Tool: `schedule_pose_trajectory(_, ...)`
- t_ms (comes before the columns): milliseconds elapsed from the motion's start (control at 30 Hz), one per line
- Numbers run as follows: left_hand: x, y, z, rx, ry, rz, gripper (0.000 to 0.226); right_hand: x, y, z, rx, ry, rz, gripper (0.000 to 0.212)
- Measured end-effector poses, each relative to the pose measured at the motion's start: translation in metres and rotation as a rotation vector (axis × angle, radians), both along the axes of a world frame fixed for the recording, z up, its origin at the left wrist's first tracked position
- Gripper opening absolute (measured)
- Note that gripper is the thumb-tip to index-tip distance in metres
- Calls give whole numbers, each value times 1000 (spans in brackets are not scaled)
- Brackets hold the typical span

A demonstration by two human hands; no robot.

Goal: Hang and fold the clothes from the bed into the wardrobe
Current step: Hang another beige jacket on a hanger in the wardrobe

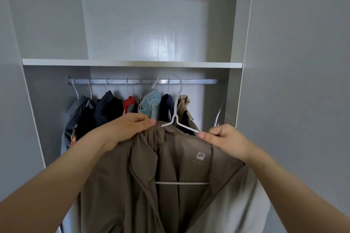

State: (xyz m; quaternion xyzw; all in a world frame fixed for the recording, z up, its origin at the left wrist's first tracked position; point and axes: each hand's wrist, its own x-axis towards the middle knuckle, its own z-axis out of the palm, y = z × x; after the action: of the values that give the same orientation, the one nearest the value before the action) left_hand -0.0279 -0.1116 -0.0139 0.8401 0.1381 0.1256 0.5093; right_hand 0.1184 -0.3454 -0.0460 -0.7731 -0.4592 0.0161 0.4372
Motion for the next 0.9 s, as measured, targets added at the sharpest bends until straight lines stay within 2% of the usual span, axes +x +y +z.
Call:
schedule_pose_trajectory(33, -1, -1, 2, -116, 5, -19, 31, 1, 1, -2, 25, -13, 12, 59)
schedule_pose_trajectory(100, 1, 2, 11, -239, -107, 89, 27, -1, 4, -9, 4, -80, 29, 59)
schedule_pose_trajectory(167, 5, 6, 20, -167, -198, 240, 28, -3, 9, -17, -35, -141, 22, 58)
schedule_pose_trajectory(200, 7, 7, 22, -37, -188, 284, 27, -3, 11, -21, -47, -153, -3, 57)
schedule_pose_trajectory(267, 7, 9, 18, 236, -49, 275, 26, -1, 11, -28, -54, -155, -62, 57)
schedule_pose_trajectory(367, 8, 10, -2, 326, 357, 135, 49, 2, 9, -31, -31, -154, -145, 56)
schedule_pose_trajectory(433, 13, 10, -15, 380, 495, 99, 62, 2, 9, -29, -15, -167, -161, 54)
schedule_pose_trajectory(500, 20, 10, -23, 295, 496, 112, 67, 1, 10, -26, -10, -177, -166, 53)
schedule_pose_trajectory(533, 22, 10, -25, 203, 481, 119, 62, 1, 10, -24, -6, -177, -169, 54)
schedule_pose_trajectory(600, 23, 10, -27, 126, 471, 89, 33, 2, 7, -23, 7, -170, -170, 57)
schedule_pose_trajectory(667, 22, 12, -26, 104, 382, 86, 9, 3, 4, -24, 10, -157, -159, 58)
schedule_pose_trajectory(733, 23, 13, -20, -39, 116, 176, 20, 2, 2, -28, -14, -144, -143, 57)
schedule_pose_trajectory(833, 32, 8, 2, -443, -355, 385, 29, -2, 2, -34, -62, -133, -89, 55)
schedule_pose_trajectory(900, 38, 4, 12, -632, -535, 387, 26, -4, 2, -36, -56, -120, -66, 54)
